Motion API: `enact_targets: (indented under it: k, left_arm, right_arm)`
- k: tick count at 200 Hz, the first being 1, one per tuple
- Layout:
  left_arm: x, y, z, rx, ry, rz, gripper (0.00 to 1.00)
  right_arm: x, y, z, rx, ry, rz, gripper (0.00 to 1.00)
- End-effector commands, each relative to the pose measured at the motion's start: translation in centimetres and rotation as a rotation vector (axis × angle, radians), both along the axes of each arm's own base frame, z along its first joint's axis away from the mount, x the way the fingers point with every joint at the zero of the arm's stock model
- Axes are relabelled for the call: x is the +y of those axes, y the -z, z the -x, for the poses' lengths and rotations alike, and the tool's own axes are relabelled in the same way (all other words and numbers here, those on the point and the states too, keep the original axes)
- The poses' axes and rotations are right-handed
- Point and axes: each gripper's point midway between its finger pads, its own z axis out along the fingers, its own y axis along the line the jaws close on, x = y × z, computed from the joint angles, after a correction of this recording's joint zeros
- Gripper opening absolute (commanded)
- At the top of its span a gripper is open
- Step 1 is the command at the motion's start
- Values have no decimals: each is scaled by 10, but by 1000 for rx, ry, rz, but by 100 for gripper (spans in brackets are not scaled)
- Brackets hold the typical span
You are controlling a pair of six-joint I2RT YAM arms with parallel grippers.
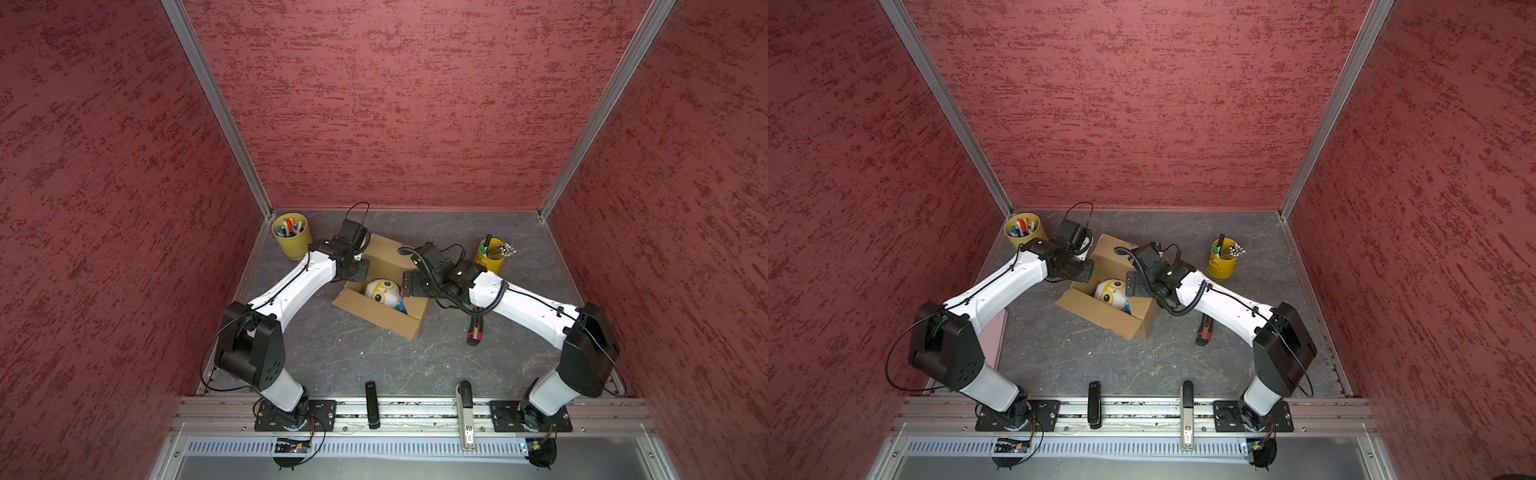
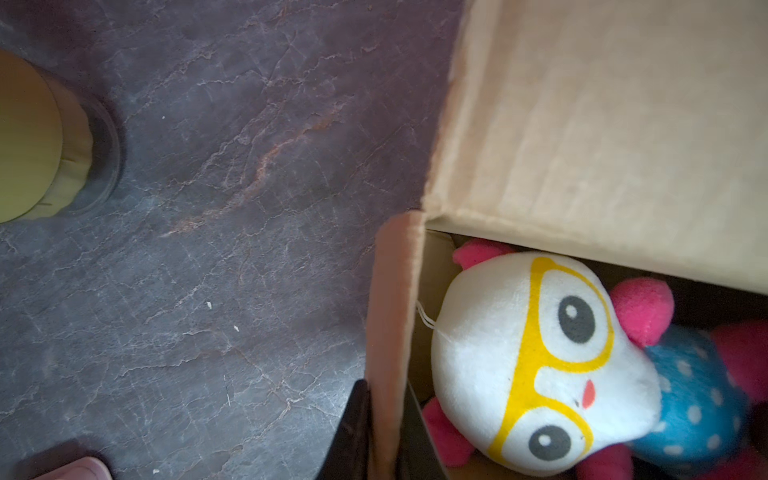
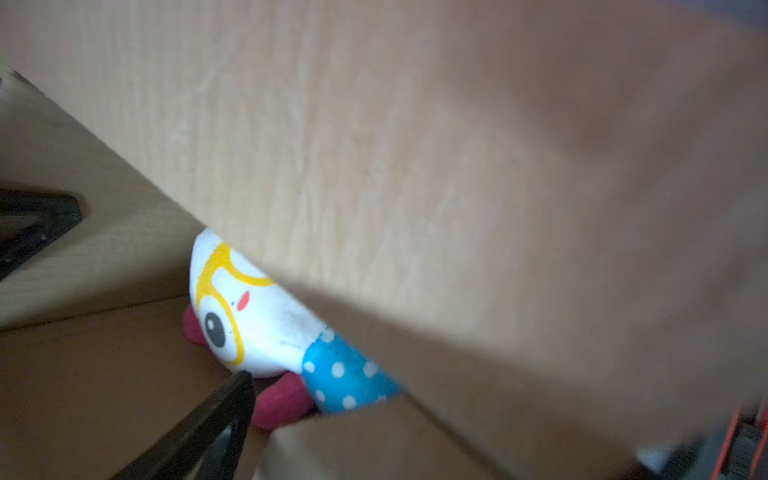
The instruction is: Unpack the express box
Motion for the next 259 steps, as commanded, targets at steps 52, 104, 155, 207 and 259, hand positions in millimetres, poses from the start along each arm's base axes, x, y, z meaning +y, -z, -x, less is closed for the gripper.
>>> enact_targets:
  k: [52, 104, 155, 207, 259]
  left_arm:
    - [11, -4, 15, -14, -162, 97, 6]
    - [15, 4, 27, 9, -250, 127, 6]
    - [12, 7, 31, 20, -279, 145, 6]
    - [11, 15, 32, 31, -271, 144, 5]
    - [13, 15, 32, 24, -267, 135, 5]
  right_arm:
    - [-11, -65, -3, -99, 21, 100, 99]
    - [-17, -72, -3, -97, 36, 236, 99]
    - [-7, -52, -4, -56, 18, 320, 99]
    - [2, -29, -13, -26, 2, 376, 99]
    - [-9, -35, -19, -49, 40, 461, 99]
